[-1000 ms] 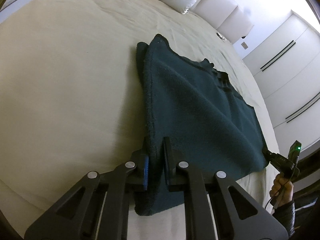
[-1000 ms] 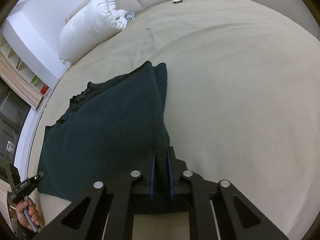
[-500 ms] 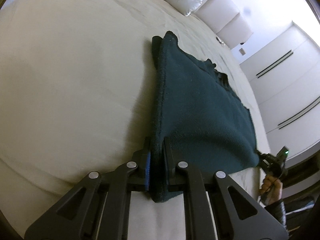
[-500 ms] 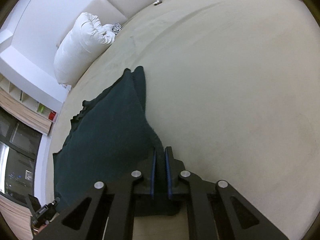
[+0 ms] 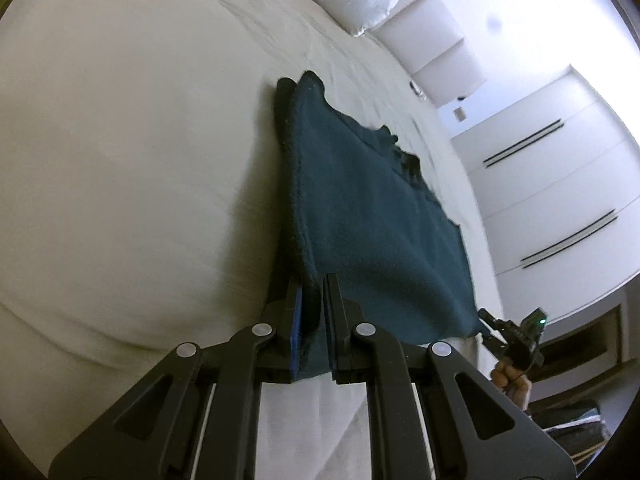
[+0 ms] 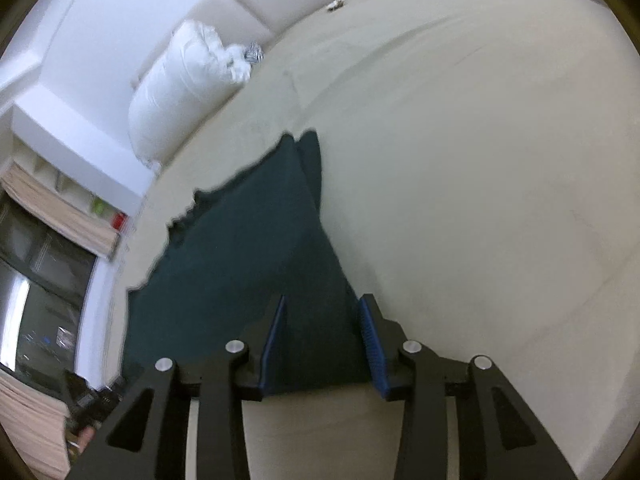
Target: Fold small clothes
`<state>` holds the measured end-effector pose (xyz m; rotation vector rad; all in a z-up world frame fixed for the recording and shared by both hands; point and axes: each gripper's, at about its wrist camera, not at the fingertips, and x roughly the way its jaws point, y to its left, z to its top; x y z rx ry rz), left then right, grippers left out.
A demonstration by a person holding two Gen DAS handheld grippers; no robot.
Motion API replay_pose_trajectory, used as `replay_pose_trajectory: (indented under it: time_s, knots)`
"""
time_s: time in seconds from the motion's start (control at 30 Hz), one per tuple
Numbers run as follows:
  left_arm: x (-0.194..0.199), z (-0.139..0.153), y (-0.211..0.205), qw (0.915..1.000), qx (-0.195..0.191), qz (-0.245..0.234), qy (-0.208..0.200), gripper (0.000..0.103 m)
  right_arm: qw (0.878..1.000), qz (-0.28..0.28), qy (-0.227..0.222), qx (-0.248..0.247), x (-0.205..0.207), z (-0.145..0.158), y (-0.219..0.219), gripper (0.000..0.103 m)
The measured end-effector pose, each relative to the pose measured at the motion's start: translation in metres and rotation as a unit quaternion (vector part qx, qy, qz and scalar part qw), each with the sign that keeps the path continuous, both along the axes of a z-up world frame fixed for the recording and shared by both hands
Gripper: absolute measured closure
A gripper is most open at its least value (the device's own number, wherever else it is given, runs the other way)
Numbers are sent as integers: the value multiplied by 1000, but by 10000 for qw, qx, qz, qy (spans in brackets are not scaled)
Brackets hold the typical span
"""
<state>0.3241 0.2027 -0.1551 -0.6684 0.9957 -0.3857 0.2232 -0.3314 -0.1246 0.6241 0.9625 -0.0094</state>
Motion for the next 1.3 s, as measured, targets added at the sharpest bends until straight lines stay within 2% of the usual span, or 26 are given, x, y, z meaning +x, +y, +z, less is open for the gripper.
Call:
replay_pose_trajectory:
  time_s: [0.03,0.07,0.1,0.2,0.27,0.33,0.37,0.4,0.5,0.57,0.67,0.77,0.83,0.9,0.93,0.97,1.03,1.13,1.2,1.23,1.27,1.3]
  knots:
    - [1,0,-5,10000,40,-55,-4,93,10000,5,10,-54,-1,-1,1,63]
    - [2,0,-7,9999,87,-73,20,91,9999,16,32,-127,-1,-2,1,69]
    - [4,-4,-10,9996,220,-94,133,91,9997,10,100,-238,-1,-4,1,80]
    - [4,-9,-18,9987,447,-230,48,91,9994,-33,186,-281,0,-5,-5,92]
    - [4,-8,-23,9971,705,-279,18,98,9991,-64,180,-371,1,-2,-7,94]
    - [5,-6,-26,9951,928,-327,36,98,9988,-233,154,-403,2,0,-15,95]
    - [5,-6,-26,9948,958,-343,43,98,9988,-311,153,-354,2,-1,-20,96]
    - [5,-6,-26,9945,986,-358,59,98,9977,-451,238,-444,2,-4,-25,102]
    - [1,-7,-21,9948,920,-420,126,98,9973,-597,302,-289,-3,-14,-37,103]
    - [-3,-1,-19,9942,976,-439,122,98,9968,-613,134,-486,-10,-1,-32,99]
    - [-16,27,-13,9911,1314,-180,-105,97,9966,-308,-491,-592,-19,33,-7,96]
    - [-20,69,-38,9850,1561,-201,-712,97,9960,287,-759,-386,-7,46,29,96]
    - [-8,89,-80,9773,1730,-606,-1065,97,9932,812,-798,-222,7,46,64,96]
    - [3,96,-118,9663,2172,-854,-1085,97,9913,1114,-680,-157,22,35,95,96]
    - [10,94,-135,9585,2543,-874,-952,96,9912,1160,-618,-161,25,31,102,96]
    - [15,88,-141,9553,2741,-823,-736,96,9907,1243,-537,-126,28,24,110,96]
    - [15,68,-125,9638,2583,-536,-383,96,9892,1419,-361,-49,33,10,120,96]
    - [5,37,-78,9685,2486,-162,-59,96,9884,1499,-186,-152,35,-4,120,96]
    - [-9,18,-30,9775,2087,179,244,95,9908,1351,-68,-14,33,-14,110,89]
    - [-14,13,-12,9815,1853,342,337,91,9916,1288,-65,88,31,-16,107,89]
    - [-20,10,9,9827,1711,575,424,91,9923,1218,-87,200,28,-16,102,89]
    - [-26,11,27,9793,1743,900,504,91,9926,1188,-120,199,23,-14,105,89]
